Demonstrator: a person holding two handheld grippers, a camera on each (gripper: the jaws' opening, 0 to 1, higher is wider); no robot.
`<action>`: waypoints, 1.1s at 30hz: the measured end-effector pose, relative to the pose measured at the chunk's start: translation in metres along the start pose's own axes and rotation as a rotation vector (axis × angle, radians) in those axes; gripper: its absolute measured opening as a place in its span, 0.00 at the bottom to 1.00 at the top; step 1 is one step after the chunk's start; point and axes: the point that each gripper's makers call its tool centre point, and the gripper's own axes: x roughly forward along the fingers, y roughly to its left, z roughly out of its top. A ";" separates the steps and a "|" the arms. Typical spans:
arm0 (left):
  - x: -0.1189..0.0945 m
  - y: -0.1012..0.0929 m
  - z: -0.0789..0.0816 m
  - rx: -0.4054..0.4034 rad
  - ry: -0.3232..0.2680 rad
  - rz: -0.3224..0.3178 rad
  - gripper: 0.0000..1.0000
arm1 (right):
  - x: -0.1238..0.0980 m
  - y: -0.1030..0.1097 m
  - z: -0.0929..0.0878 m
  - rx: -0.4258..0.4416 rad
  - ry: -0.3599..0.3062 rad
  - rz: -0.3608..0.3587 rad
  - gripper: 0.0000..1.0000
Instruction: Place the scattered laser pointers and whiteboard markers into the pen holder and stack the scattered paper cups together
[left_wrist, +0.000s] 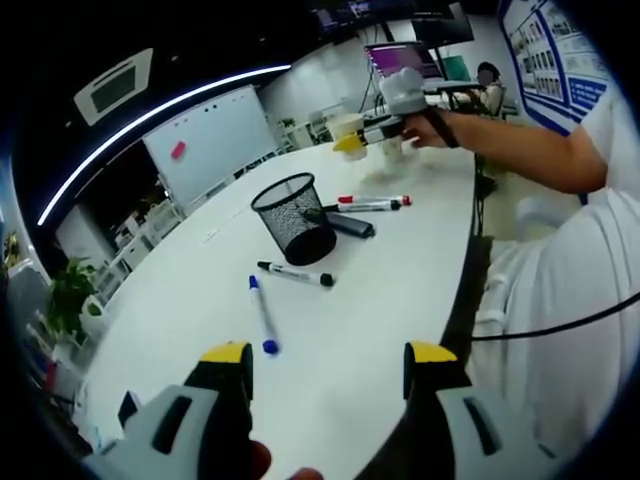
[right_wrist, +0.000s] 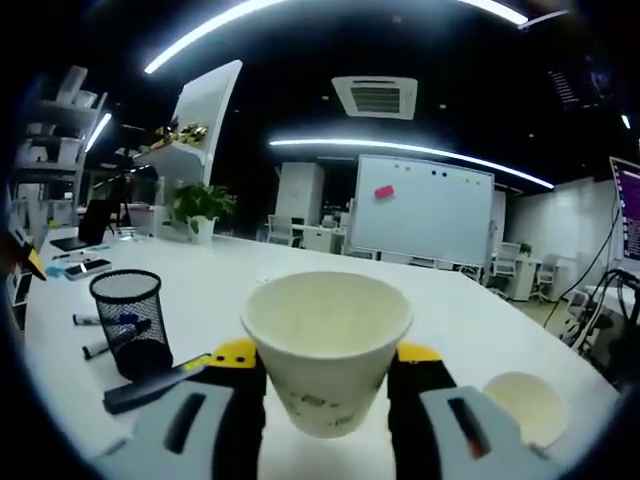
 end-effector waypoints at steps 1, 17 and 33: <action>0.000 -0.001 0.000 0.000 0.001 0.000 0.61 | 0.000 -0.001 0.001 0.000 0.000 -0.001 0.48; 0.001 -0.002 0.003 0.006 0.000 -0.004 0.61 | -0.004 -0.005 0.007 -0.009 -0.004 -0.008 0.48; 0.001 -0.003 0.006 0.006 -0.001 -0.003 0.61 | -0.010 -0.019 0.016 -0.017 -0.004 -0.026 0.48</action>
